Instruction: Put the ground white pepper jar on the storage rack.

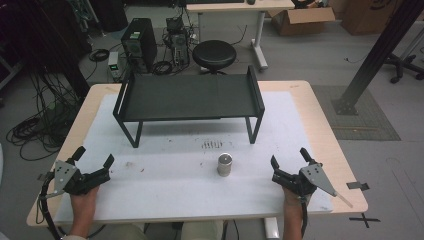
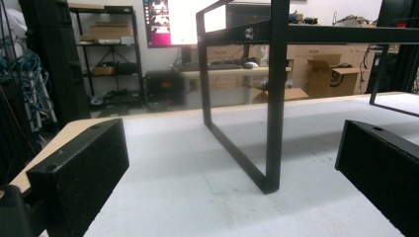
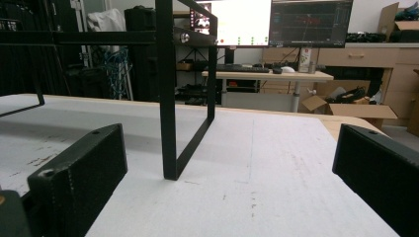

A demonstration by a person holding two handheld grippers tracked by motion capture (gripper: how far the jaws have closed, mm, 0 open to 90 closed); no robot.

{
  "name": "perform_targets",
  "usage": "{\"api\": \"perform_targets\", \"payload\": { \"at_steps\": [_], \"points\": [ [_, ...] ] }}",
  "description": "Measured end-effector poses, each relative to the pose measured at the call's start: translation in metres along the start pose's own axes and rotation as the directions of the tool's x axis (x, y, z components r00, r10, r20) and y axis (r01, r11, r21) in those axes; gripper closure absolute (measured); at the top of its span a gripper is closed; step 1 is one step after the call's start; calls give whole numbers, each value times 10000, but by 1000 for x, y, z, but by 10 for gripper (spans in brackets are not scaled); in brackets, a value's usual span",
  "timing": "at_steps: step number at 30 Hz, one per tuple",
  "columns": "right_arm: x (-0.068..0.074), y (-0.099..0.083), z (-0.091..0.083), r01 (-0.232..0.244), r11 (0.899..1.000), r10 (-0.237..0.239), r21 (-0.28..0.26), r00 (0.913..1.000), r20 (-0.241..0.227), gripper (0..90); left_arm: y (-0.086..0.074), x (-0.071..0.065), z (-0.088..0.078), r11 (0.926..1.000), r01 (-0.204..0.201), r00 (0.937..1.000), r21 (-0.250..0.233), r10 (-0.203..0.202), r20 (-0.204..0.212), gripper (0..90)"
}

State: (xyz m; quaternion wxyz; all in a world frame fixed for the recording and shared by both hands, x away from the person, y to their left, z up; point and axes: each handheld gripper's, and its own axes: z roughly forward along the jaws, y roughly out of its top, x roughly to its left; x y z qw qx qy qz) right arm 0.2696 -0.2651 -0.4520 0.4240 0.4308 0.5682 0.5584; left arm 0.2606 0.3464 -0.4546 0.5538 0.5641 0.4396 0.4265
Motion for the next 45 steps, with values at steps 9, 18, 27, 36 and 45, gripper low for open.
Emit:
{"api": "perform_targets", "payload": {
  "at_steps": [9, 18, 27, 36, 45],
  "points": [
    [0, 0, 0, 23, 10000, -23, -7, 10000, -5, 0, 0, 0, 0, 10000, 6, 10000, -28, -6, 25, 3],
    [0, 0, 0, -10, 10000, 10, 17, 10000, -10, 0, 0, 0, 0, 10000, 15, 10000, -19, -15, 18, 2],
    [0, 0, 0, 17, 10000, -17, 7, 10000, -12, 0, 0, 0, 0, 10000, 6, 10000, -7, -6, 20, 2],
    [0, 0, 0, 24, 10000, -24, -48, 10000, -2, 0, 0, 0, 0, 10000, 10, 10000, -22, -10, 16, 2],
    [3, 14, 2, 103, 9999, -103, -25, 9996, -275, 0, 0, 0, 0, 10000, 15, 10000, -23, -15, 16, 3]
  ]
}}
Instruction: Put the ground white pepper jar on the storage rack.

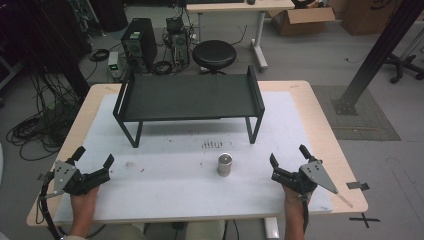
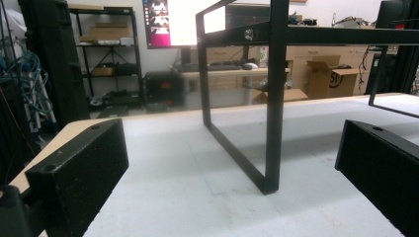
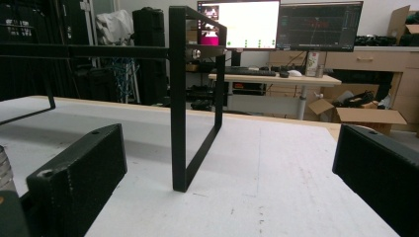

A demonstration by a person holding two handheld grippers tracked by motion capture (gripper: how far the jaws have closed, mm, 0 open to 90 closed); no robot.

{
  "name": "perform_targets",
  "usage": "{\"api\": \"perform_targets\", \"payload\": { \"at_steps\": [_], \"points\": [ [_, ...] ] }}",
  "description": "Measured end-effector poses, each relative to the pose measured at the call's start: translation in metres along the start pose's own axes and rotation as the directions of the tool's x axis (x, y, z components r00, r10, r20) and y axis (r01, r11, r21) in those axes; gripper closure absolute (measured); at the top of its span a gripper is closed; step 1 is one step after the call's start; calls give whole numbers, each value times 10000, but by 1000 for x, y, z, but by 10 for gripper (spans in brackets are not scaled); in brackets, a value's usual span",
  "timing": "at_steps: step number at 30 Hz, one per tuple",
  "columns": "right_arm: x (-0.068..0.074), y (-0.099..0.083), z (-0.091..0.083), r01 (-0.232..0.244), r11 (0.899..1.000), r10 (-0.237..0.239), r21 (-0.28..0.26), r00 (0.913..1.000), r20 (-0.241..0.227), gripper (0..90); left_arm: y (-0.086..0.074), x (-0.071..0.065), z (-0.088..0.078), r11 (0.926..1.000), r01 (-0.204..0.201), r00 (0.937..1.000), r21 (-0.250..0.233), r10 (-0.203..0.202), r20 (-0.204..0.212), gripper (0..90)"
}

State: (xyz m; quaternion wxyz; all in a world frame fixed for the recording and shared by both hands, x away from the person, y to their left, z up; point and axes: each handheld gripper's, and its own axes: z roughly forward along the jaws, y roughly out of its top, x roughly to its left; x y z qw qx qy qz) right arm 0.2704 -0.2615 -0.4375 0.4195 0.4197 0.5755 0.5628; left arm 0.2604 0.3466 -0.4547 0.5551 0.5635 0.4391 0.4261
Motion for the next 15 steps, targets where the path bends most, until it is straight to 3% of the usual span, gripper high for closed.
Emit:
{"api": "perform_targets", "payload": {
  "at_steps": [15],
  "points": [
    [12, 21, -1, -71, 10000, 68, -54, 9986, -524, 0, 0, 0, 0, 10000, 20, 10000, 6, -20, 0, 2]
  ]
}}
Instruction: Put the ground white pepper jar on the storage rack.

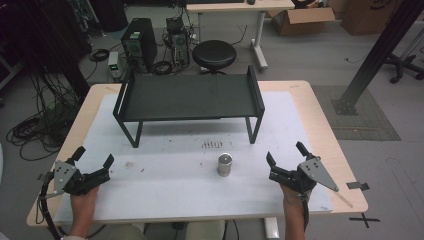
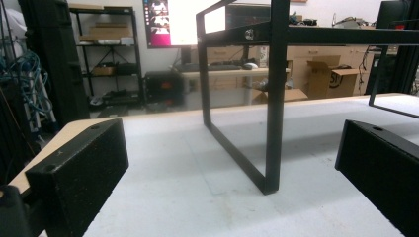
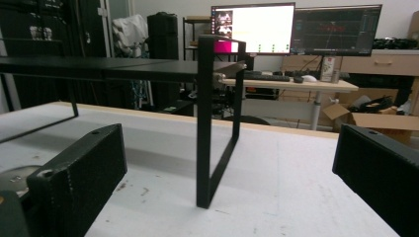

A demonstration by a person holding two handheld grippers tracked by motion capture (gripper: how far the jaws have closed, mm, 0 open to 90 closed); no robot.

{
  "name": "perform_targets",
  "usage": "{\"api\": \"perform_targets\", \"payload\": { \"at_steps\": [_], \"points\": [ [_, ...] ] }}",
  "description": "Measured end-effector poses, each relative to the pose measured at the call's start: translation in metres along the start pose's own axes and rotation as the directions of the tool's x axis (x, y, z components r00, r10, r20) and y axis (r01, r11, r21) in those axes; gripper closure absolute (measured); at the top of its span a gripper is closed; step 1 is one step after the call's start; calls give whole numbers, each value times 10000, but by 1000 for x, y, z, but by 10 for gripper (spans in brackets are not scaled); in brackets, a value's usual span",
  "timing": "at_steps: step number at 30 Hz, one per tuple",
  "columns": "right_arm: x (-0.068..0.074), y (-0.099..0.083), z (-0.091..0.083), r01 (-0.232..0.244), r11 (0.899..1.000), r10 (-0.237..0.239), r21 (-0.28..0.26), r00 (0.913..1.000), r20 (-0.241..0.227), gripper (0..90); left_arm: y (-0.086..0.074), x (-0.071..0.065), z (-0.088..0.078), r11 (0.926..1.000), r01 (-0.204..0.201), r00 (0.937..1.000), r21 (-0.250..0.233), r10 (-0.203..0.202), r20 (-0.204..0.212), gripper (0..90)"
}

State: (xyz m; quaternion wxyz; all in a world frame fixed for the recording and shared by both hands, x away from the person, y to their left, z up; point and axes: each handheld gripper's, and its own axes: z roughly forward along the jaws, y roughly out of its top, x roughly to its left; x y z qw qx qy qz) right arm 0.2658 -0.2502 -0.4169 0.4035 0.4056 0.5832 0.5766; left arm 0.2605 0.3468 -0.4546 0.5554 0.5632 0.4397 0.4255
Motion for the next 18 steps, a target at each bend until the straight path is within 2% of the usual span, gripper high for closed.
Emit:
{"api": "perform_targets", "payload": {
  "at_steps": [8, 18],
  "points": [
    [15, 7, 1, -17, 9998, 27, 184, 9985, -554, 0, 0, 0, 0, 10000, -24, 10000, 6, 24, -3, 2],
    [35, 15, 3, 22, 9996, 15, 292, 9922, -1249, 0, 0, 0, 0, 10000, -25, 10000, -6, 25, -6, 2]
  ]
}}
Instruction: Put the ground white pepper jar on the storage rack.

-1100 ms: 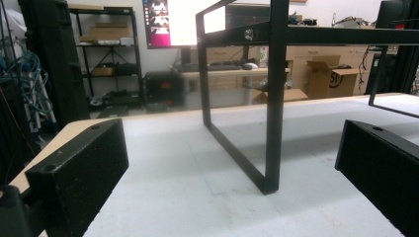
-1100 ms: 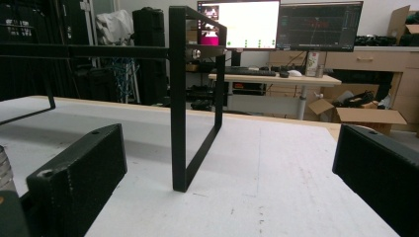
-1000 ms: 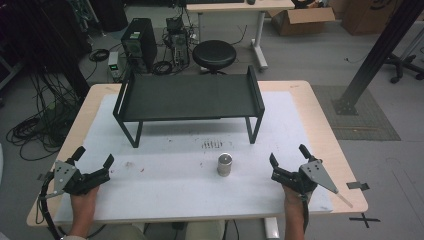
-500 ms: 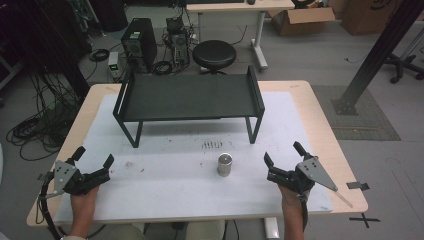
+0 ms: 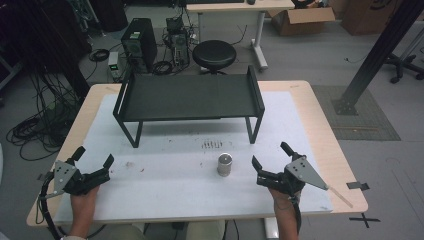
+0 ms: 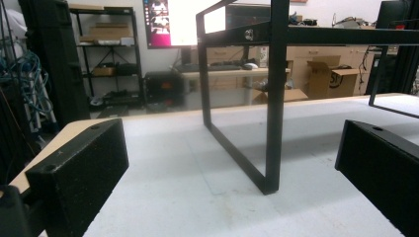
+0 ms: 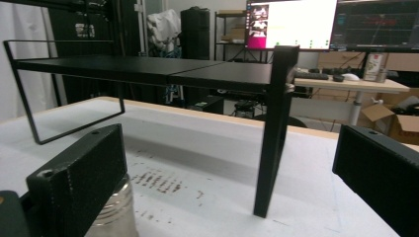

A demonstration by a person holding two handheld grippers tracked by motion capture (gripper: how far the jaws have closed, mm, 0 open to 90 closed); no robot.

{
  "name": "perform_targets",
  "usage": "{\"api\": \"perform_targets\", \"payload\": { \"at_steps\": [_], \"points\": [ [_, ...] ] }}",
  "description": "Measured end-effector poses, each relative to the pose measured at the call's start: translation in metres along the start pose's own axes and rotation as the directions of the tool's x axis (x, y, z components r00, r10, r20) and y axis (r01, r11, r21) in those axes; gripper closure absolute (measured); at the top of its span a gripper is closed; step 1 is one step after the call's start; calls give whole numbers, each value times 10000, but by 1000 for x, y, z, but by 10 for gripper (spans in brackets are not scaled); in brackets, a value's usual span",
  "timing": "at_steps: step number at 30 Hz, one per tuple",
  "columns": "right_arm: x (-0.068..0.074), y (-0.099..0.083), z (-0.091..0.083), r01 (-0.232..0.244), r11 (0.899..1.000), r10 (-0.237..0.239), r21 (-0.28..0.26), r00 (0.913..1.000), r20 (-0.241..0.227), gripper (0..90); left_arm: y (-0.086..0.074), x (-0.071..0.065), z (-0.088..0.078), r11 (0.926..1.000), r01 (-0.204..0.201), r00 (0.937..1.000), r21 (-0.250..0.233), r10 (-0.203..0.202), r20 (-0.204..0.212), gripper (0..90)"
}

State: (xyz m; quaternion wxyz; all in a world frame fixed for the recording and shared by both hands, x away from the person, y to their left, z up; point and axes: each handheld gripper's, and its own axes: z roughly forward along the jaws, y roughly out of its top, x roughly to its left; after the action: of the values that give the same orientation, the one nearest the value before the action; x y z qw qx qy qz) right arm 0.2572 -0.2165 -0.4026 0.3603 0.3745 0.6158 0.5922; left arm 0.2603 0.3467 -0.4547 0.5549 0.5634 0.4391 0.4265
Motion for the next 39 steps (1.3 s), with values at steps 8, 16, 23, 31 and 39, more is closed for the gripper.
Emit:
{"api": "perform_targets", "payload": {
  "at_steps": [8, 16, 23, 31, 39],
  "points": [
    [12, 2, 5, 33, 9998, -24, 182, 9988, -493, 0, 0, 0, 0, 10000, 4, 10000, 0, -4, -3, 2],
    [25, 3, 11, 52, 9991, -9, 416, 9948, -1019, 0, 0, 0, 0, 10000, 6, 10000, 2, -6, 2, 2],
    [37, 0, 18, 60, 9972, 54, 752, 9886, -1504, 0, 0, 0, 0, 10000, 5, 10000, -6, -5, 7, 2],
    [44, -8, 29, 86, 9903, 166, 1390, 9836, -1795, 0, 0, 0, 0, 10000, 3, 10000, -6, -3, 2, 2],
    [52, -16, 43, 133, 9781, 294, 2075, 9791, -2015, 0, 0, 0, 0, 10000, 12, 10000, -13, -12, -3, 2]
  ]
}}
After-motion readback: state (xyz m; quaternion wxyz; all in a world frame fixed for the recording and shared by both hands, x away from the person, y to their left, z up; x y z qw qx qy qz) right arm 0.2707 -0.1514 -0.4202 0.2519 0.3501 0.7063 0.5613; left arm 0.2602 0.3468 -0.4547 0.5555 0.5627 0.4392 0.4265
